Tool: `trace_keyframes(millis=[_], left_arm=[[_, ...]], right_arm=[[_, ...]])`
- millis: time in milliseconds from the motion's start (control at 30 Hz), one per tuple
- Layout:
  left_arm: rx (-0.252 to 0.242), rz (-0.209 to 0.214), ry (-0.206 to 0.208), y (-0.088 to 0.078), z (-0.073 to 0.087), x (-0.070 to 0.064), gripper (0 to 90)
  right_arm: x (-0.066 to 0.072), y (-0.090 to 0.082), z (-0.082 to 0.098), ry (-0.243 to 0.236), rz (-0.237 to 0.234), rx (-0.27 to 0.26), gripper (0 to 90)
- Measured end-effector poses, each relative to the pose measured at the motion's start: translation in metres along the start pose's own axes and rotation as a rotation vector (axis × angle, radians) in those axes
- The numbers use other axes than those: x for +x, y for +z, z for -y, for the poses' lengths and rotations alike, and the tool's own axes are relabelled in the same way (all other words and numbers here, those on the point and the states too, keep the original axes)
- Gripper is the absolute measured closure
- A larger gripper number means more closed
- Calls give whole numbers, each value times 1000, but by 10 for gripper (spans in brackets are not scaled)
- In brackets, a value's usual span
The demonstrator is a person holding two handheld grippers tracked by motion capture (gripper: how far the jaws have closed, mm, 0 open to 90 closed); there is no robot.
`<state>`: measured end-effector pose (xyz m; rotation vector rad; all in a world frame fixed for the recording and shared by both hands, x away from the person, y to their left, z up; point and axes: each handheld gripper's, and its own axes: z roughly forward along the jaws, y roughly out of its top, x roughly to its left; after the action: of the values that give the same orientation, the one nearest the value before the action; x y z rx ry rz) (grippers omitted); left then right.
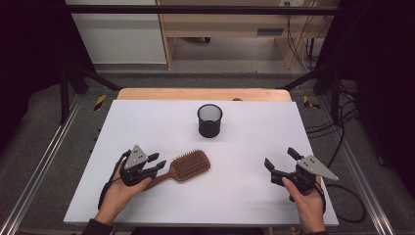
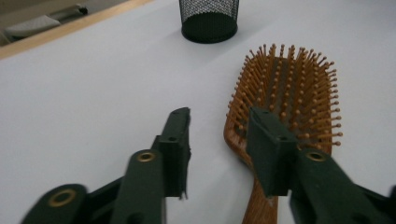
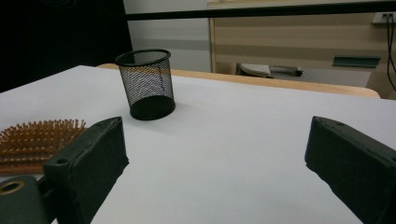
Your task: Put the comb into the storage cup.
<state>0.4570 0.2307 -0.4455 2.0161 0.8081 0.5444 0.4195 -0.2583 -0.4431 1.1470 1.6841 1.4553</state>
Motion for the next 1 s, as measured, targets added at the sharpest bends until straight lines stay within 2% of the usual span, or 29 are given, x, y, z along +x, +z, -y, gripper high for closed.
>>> trace_keyframes(millis=[33, 67, 133, 233, 400, 700, 1000], left_arm=[[2, 2, -2, -1, 1, 2, 684], [3, 5, -7, -3, 1, 4, 756], [7, 1, -18, -5, 3, 8, 811], [40, -16, -23, -6, 7, 13, 849], [47, -9, -27, -7, 9, 16, 898], [96, 23, -33, -3, 12, 16, 900], [156, 58, -13, 4, 15, 11, 900]], right_arm=[[0, 0, 0, 2, -2, 4, 59], [1, 0, 0, -2, -4, 5, 60], [1, 0, 0, -5, -3, 4, 60], [1, -1, 0, -2, -1, 2, 55], [1, -1, 0, -2, -5, 2, 51], [1, -1, 1, -13, -8, 3, 49], [2, -1, 1, -26, -7, 9, 47]])
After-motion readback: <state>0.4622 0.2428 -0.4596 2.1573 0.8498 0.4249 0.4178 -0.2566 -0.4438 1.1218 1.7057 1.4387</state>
